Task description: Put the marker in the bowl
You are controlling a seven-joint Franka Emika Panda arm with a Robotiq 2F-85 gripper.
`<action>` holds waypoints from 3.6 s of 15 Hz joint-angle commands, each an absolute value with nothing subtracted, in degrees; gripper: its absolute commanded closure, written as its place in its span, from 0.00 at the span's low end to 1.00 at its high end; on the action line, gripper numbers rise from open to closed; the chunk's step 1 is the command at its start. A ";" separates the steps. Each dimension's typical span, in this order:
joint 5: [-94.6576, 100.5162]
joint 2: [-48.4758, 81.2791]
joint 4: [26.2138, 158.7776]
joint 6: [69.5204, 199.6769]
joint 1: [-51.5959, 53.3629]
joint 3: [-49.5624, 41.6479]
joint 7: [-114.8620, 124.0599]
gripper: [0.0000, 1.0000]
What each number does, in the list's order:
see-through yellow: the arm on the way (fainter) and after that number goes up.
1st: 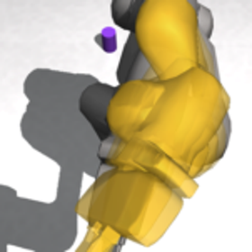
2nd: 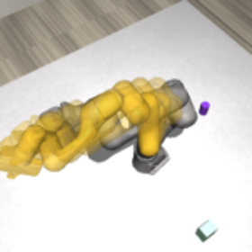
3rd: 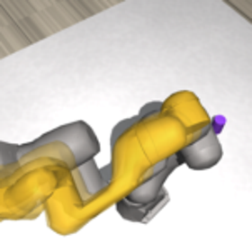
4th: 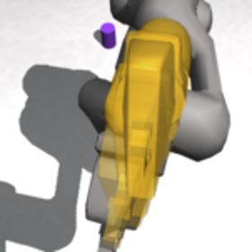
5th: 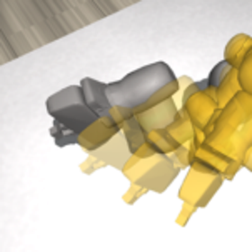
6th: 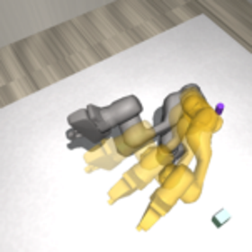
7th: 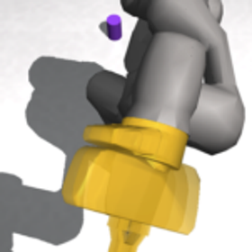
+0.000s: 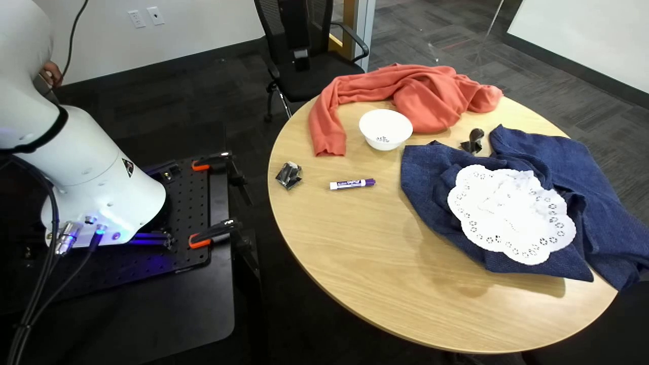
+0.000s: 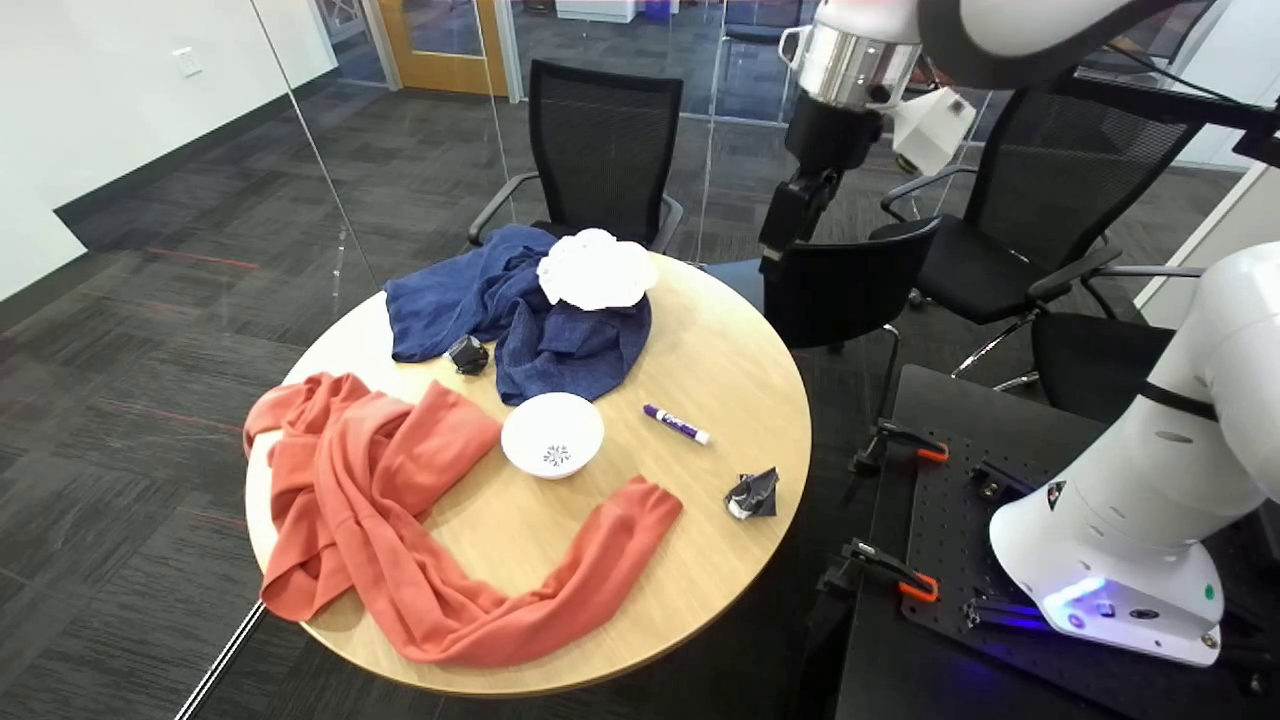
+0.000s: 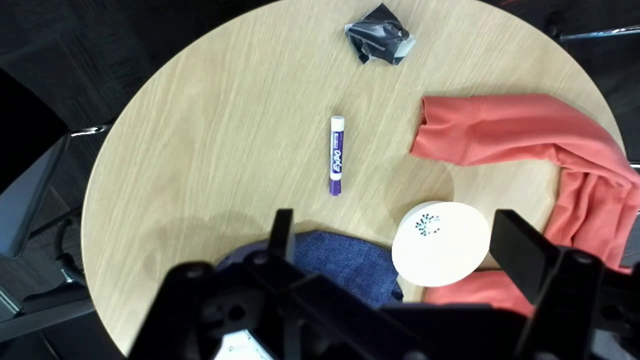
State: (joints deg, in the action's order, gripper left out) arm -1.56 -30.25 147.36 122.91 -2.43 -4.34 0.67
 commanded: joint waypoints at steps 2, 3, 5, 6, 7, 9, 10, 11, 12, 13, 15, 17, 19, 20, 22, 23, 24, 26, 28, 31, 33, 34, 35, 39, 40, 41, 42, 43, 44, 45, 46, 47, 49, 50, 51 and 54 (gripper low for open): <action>-2.11 -23.87 147.01 127.90 -2.40 -1.27 5.18 0.00; -1.68 -25.97 147.48 126.34 -2.56 -2.01 2.97 0.00; -1.64 -24.80 147.48 126.58 -2.50 -1.79 3.18 0.00; -1.64 -24.90 147.48 126.58 -2.51 -1.80 3.18 0.00; -1.65 -25.07 147.47 126.58 -2.54 -1.87 3.18 0.00; -1.65 -25.21 147.47 126.58 -2.55 -1.90 3.17 0.00; -2.36 -24.71 147.49 127.25 -2.39 -2.39 2.55 0.00; -2.42 -23.42 147.57 129.10 -2.45 -2.65 2.19 0.00; -2.93 -21.98 147.47 130.71 -2.33 -3.17 1.44 0.00; -3.02 -20.12 147.45 133.31 -2.55 -3.39 1.58 0.00; -2.57 -16.19 147.35 138.59 -2.95 -3.79 1.58 0.00; -2.40 -11.63 146.87 143.29 -3.06 -4.03 1.89 0.00; -3.01 -6.29 146.02 147.36 -2.73 -4.03 2.27 0.00; -1.92 -3.53 145.64 149.46 -3.00 -3.62 3.52 0.00; -2.18 0.92 144.94 152.29 -2.72 -3.48 3.72 0.00; -2.22 3.15 144.52 153.75 -2.66 -3.41 4.00 0.00; -1.82 5.25 143.95 154.94 -2.62 -3.36 4.54 0.00; -3.21 9.32 142.45 157.11 -2.39 -2.99 3.26 0.00; -1.84 13.47 140.25 158.39 -2.05 -3.17 4.85 0.00; -2.22 18.58 136.79 158.72 -1.79 -3.11 4.96 0.00; -2.96 21.59 134.27 157.96 -2.11 -2.74 4.34 0.00; -2.97 22.93 133.13 157.68 -2.15 -2.76 4.36 0.00; -2.89 24.23 132.08 157.39 -2.19 -2.85 4.38 0.00; -3.03 28.04 129.15 155.58 -2.42 -3.05 4.43 0.00; -3.00 28.79 128.63 155.17 -2.43 -3.14 4.46 0.00; -2.99 29.40 128.31 154.91 -2.50 -3.20 4.46 0.00; -3.03 29.96 127.98 154.71 -2.59 -3.21 4.45 0.00; -3.05 30.43 127.74 154.60 -2.66 -3.23 4.45 0.00; -3.07 30.86 127.53 154.57 -2.73 -3.26 4.46 0.00; -3.05 31.17 127.43 154.58 -2.75 -3.31 4.49 0.00; -3.03 31.48 127.29 154.55 -2.76 -3.34 4.49 0.00; -3.03 31.78 127.12 154.50 -2.79 -3.37 4.47 0.00; -3.00 32.27 126.89 154.40 -2.79 -3.43 4.45 0.00; -3.00 32.46 126.79 154.37 -2.79 -3.46 4.46 0.00; -2.98 32.65 126.71 154.33 -2.75 -3.50 4.51 0.00; -2.81 33.20 126.54 154.29 -2.54 -3.75 4.72 0.00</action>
